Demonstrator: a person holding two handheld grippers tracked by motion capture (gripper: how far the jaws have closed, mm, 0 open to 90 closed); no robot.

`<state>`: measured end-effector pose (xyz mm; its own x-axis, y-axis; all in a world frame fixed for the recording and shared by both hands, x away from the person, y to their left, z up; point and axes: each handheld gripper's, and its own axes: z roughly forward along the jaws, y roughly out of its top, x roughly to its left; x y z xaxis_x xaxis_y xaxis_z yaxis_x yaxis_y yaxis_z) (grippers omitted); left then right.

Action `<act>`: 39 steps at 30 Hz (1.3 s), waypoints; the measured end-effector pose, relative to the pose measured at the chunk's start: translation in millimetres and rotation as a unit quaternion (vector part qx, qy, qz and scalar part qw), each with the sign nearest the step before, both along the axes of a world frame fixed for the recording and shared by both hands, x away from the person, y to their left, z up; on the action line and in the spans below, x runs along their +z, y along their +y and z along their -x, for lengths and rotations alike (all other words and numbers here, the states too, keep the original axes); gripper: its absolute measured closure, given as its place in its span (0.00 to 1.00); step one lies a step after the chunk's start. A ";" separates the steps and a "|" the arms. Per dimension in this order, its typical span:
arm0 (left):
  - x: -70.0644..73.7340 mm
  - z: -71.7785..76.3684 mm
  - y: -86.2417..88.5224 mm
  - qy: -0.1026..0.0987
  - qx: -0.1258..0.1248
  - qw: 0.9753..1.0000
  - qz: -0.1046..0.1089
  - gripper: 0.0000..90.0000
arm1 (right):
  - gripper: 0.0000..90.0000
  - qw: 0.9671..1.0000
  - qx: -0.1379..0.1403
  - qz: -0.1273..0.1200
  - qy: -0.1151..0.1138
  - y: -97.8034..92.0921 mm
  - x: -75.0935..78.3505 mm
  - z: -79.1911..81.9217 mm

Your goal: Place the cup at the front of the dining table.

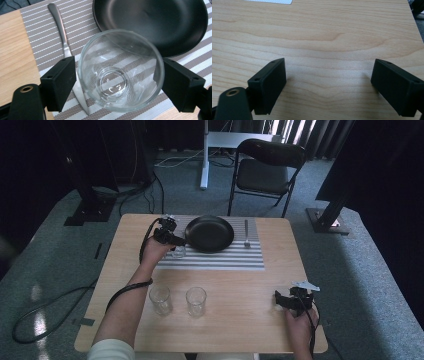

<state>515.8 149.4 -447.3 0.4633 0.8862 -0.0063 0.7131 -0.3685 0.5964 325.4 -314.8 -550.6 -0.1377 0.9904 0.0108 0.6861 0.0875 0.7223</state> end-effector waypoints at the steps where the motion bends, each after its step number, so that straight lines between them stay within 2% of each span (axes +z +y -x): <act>1: -0.4 0.2 0.1 0.007 0.000 1.000 0.002 0.20 | 0.14 1.000 0.000 0.000 0.000 0.0 0.0 0.0; 3: -0.7 2.7 -0.1 -0.001 0.001 1.000 -0.011 0.20 | 0.14 1.000 0.000 0.000 0.000 0.0 0.0 0.0; 7: -1.4 5.9 1.3 0.011 0.004 1.000 0.003 0.20 | 0.14 1.000 0.000 0.000 0.000 0.0 0.0 0.0; 12: -2.7 12.5 3.3 0.011 0.001 1.000 0.000 0.20 | 0.14 1.000 0.000 0.000 0.000 0.0 0.0 0.0; 14: -3.5 15.5 5.2 0.011 0.000 1.000 -0.007 0.20 | 0.14 1.000 0.000 0.000 0.000 0.0 0.0 0.0; 22: -6.1 26.0 17.8 0.020 0.006 1.000 0.011 0.20 | 0.14 1.000 0.000 0.000 0.000 0.0 0.0 0.0; 25: -6.3 29.7 21.1 0.023 0.004 1.000 0.003 0.20 | 0.14 1.000 0.000 0.000 0.000 0.0 0.0 0.0; 28: -5.5 33.0 26.4 0.020 0.009 1.000 0.013 0.20 | 0.14 1.000 0.000 0.000 0.000 0.0 0.0 0.0; 32: -6.5 37.1 30.5 0.023 0.011 1.000 0.016 0.20 | 0.14 1.000 0.000 0.000 0.000 0.1 0.0 0.0; 33: -8.0 40.8 32.9 0.020 0.010 1.000 0.010 0.20 | 0.14 1.000 0.000 0.000 0.000 0.0 0.0 0.0; 39: -12.4 50.3 42.9 0.024 0.014 0.999 0.018 0.20 | 0.14 1.000 0.000 0.000 0.000 0.0 0.0 0.0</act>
